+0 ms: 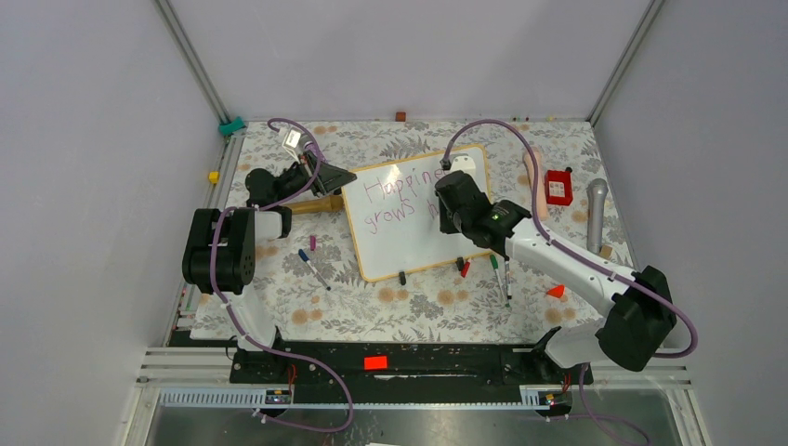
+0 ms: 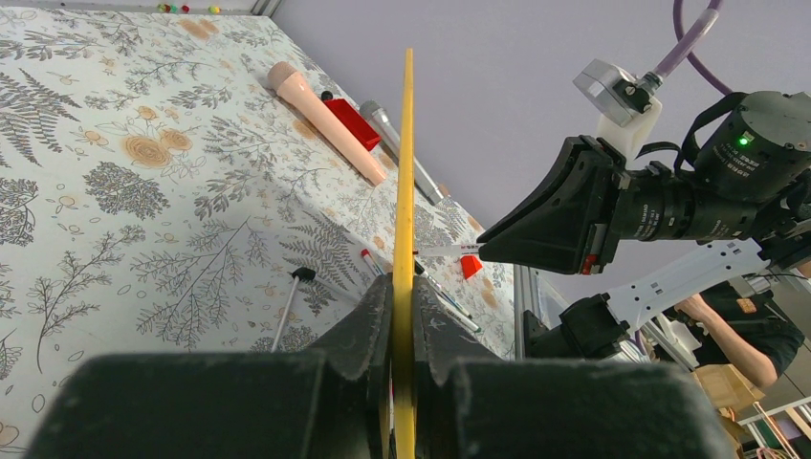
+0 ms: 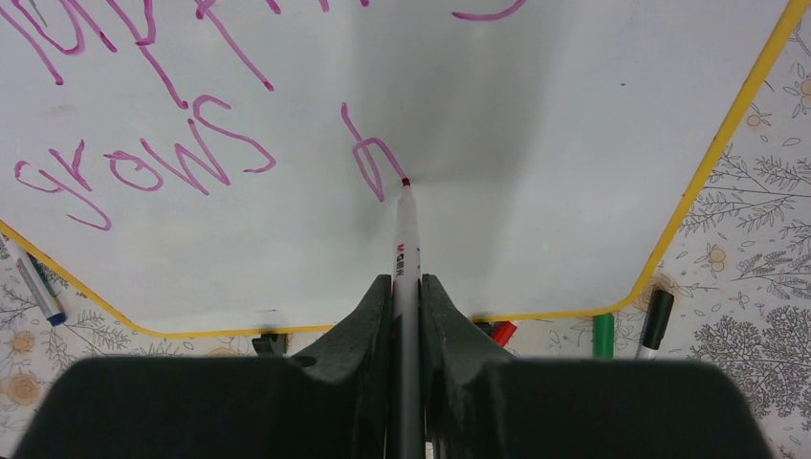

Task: Write a sentence on the whiteboard
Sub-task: Write a sentence with the whiteboard marker.

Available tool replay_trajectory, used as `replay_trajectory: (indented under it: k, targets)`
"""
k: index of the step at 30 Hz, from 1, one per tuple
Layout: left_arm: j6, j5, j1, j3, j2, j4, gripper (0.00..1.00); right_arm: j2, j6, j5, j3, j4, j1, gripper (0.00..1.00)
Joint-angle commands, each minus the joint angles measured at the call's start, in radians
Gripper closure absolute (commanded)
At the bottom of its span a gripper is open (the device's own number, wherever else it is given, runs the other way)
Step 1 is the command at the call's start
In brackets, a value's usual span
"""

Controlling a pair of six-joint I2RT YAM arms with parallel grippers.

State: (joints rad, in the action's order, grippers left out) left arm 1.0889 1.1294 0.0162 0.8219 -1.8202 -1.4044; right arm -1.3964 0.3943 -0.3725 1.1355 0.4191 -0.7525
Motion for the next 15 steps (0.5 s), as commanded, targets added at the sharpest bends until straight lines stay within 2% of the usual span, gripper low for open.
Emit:
replay_trajectory:
  k: [1, 15]
  targets:
    - [-0.02, 0.056, 0.013, 0.003, 0.025, -0.065, 1.0, 0.007, 0.002, -0.028, -0.005, 0.0, 0.019, 1.0]
    - [-0.02, 0.058, 0.013, 0.0, 0.031, -0.065, 1.0, 0.085, -0.04, -0.02, 0.036, 0.01, 0.028, 1.0]
